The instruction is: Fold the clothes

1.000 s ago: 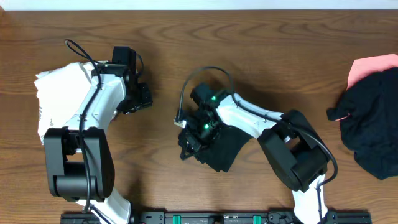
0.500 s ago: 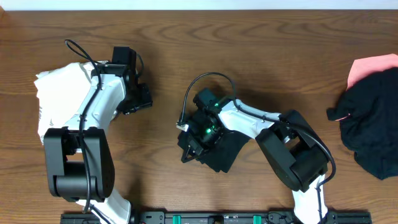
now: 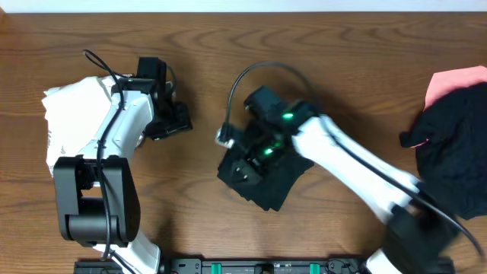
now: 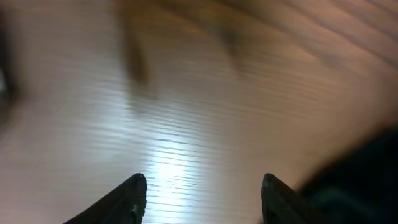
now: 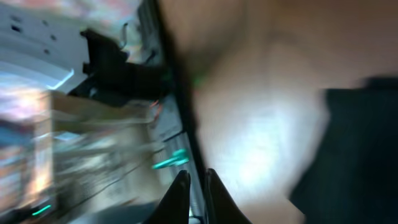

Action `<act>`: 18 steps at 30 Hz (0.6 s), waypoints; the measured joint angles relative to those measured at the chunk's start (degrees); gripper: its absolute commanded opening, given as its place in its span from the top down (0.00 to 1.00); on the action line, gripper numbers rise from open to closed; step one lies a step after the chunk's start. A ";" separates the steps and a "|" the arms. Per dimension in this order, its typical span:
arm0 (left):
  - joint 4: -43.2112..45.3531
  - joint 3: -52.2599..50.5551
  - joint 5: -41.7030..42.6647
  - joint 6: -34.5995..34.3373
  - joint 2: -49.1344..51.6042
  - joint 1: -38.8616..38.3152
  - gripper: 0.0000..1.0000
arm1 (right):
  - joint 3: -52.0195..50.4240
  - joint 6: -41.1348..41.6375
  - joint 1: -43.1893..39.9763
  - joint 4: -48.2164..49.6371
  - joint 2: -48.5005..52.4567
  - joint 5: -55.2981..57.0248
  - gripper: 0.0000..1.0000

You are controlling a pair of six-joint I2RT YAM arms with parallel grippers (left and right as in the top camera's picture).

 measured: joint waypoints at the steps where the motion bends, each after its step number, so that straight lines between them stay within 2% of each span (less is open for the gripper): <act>1: 0.00 0.00 2.08 1.53 0.00 -0.15 0.35 | 0.26 0.70 -0.24 -0.94 -2.21 3.19 0.92; 4: -0.17 0.00 8.87 6.73 0.00 -1.51 0.25 | 0.59 4.09 -0.55 -5.40 -6.78 15.52 0.92; 8: -0.74 0.00 14.51 12.81 0.00 -5.29 0.16 | -0.07 7.30 -0.68 -9.60 -6.49 27.32 0.92; 18: -0.15 0.00 18.47 19.39 0.00 -11.10 0.13 | -10.16 13.29 -1.44 -1.18 -1.36 40.92 0.95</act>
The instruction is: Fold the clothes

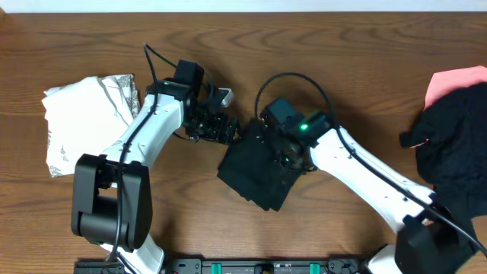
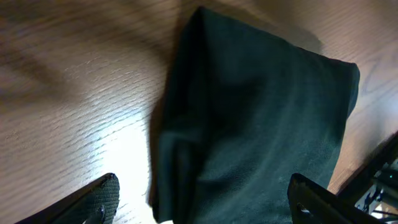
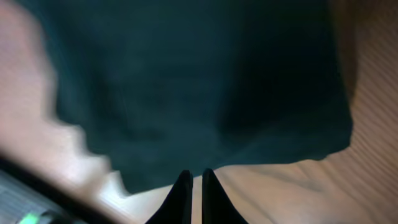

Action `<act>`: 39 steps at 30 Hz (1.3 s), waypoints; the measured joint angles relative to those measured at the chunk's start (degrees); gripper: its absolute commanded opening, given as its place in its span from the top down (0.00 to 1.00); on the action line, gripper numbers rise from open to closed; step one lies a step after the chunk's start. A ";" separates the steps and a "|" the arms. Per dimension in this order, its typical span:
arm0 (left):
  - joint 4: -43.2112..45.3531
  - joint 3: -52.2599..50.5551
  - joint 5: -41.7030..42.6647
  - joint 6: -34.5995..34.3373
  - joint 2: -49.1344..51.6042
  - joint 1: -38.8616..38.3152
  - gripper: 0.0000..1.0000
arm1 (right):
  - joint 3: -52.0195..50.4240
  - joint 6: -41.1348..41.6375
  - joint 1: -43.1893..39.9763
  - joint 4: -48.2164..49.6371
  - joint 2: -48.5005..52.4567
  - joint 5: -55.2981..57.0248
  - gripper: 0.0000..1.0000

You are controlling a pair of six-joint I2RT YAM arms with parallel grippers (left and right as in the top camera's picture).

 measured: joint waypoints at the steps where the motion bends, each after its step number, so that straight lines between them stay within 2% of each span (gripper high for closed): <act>1: 0.09 0.00 0.09 0.15 0.00 -0.09 0.13 | -0.98 0.57 -0.39 1.25 0.48 0.85 0.95; 12: 0.31 0.00 0.26 0.63 4.57 -0.15 0.12 | -7.39 2.69 -3.41 12.94 4.20 4.22 0.94; 21: 0.20 0.00 4.55 0.63 10.97 -0.13 0.12 | -7.39 2.84 -3.41 13.77 5.62 4.48 0.94; 29: 0.04 0.00 8.26 0.66 11.26 -1.62 0.12 | -7.41 2.86 -3.41 14.53 5.81 4.61 0.93; 39: -2.12 0.00 9.07 1.53 11.34 -2.27 0.12 | -7.41 2.86 -3.43 14.71 5.84 4.63 0.93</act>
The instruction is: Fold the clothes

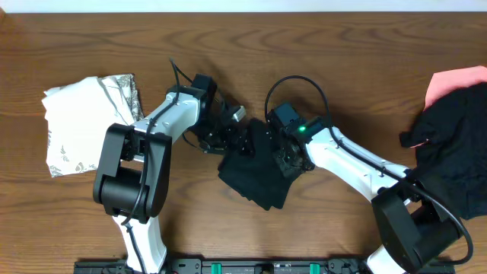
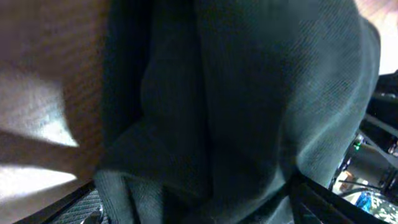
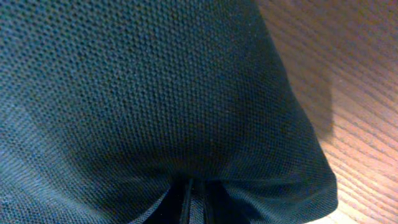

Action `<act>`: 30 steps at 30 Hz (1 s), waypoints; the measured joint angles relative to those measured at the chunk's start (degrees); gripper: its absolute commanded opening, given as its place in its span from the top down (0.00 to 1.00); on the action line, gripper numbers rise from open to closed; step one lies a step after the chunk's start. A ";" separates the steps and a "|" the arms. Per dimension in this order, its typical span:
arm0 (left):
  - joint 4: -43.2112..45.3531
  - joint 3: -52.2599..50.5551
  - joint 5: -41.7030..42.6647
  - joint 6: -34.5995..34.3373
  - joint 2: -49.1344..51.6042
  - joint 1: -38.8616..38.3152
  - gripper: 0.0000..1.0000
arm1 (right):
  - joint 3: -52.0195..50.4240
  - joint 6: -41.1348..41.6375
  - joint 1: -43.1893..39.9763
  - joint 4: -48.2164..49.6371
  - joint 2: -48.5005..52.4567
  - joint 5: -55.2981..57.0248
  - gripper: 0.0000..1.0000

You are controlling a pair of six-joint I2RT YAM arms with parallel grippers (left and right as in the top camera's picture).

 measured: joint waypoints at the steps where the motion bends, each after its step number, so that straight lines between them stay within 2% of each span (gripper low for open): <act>1: -0.59 0.00 0.00 0.15 0.00 0.00 0.12 | 0.00 -0.02 0.00 0.15 0.00 0.02 0.92; 21: 2.27 -3.69 3.23 0.48 -0.55 -2.60 0.14 | 0.52 0.00 -0.52 2.80 3.26 0.17 0.93; 22: 2.27 -3.69 3.21 0.50 -0.55 -2.60 0.20 | 0.52 0.00 -0.52 2.93 3.26 0.17 0.93; 24: 2.32 -3.93 2.95 0.26 -0.55 -2.64 0.43 | 0.52 0.00 -0.52 3.19 3.26 0.17 0.93; 26: 2.45 -4.61 2.32 0.52 -0.35 -2.71 0.75 | 0.52 0.00 -0.52 3.45 3.28 0.17 0.93; 28: 2.40 -5.01 2.25 0.61 -0.13 -2.82 0.87 | 0.52 -0.02 -0.52 3.78 3.32 0.17 0.93; 30: 2.43 -5.07 2.32 0.55 -0.11 -2.91 0.94 | 0.52 -0.02 -0.52 3.80 3.32 0.20 0.93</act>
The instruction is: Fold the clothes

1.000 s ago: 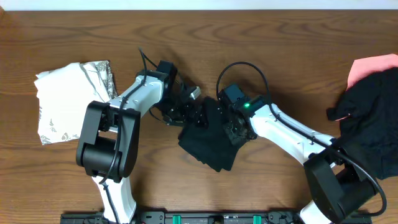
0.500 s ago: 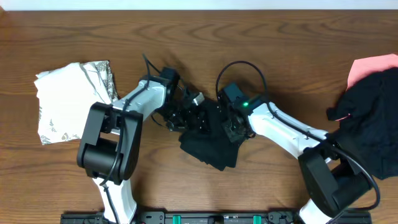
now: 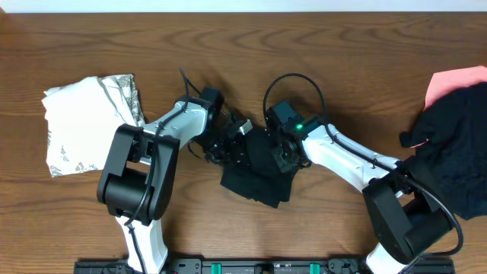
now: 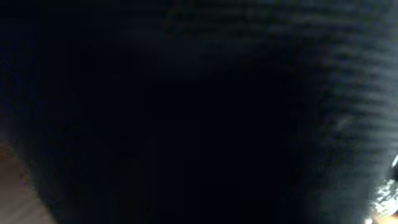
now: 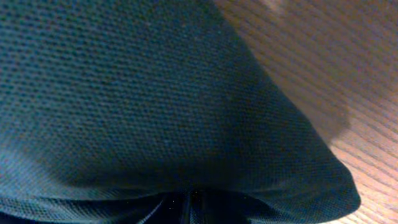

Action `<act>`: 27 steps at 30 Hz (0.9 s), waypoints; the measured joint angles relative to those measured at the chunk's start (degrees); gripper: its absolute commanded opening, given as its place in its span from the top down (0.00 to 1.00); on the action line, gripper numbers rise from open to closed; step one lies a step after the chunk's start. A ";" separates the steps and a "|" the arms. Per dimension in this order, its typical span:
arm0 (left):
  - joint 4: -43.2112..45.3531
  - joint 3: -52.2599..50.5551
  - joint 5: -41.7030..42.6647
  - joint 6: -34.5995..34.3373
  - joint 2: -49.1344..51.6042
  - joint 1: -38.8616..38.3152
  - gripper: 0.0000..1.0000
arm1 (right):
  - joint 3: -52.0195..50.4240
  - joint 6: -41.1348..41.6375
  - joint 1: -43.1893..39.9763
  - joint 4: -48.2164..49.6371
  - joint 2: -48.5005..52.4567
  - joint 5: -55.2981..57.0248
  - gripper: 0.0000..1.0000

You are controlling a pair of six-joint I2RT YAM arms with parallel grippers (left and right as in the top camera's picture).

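Observation:
A black folded garment (image 3: 259, 181) lies at the table's middle. My left gripper (image 3: 234, 146) is pushed into its left edge. Dark cloth (image 4: 249, 93) fills the left wrist view and hides the fingers, so their state does not show. My right gripper (image 3: 283, 156) rests on the garment's upper right part. In the right wrist view its tips (image 5: 193, 202) are shut and pressed into the mesh cloth (image 5: 155, 93), which creases around them. Bare wood shows at that view's upper right.
A folded white and silver cloth (image 3: 84, 122) lies at the far left. A heap of black cloth (image 3: 456, 144) over a pink piece (image 3: 449, 84) sits at the right edge. A black rail (image 3: 259, 266) runs along the front edge.
My left gripper has gone deeper into the garment's left edge, and its view has turned from cloth between open fingers to plain dark. The garment looks narrower. The right gripper stays pressed on it.
My left gripper was open near the white cloth while the right one, shut, hovered over the black garment. Then the left was at the garment's upper left edge, open. Then its fingers straddled the cloth's edge with the right tips pressed down. Now the left is buried in cloth.

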 measured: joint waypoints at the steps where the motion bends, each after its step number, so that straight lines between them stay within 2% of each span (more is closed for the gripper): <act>1: -0.02 0.00 0.02 0.26 0.00 0.00 0.94 | 0.00 0.02 0.00 0.00 0.00 0.00 0.93; 11: -0.61 0.02 0.02 -1.01 0.00 0.00 0.94 | 0.33 -0.02 0.00 -0.68 0.02 0.39 0.97; 18: -2.23 1.57 -5.35 -6.38 -0.52 -0.61 0.94 | 4.44 -0.07 0.00 -10.34 -1.03 4.31 0.97; 27: -2.34 4.55 -19.82 -12.74 -10.49 2.82 0.94 | 13.68 -0.07 -2.67 -14.86 -18.67 9.25 0.95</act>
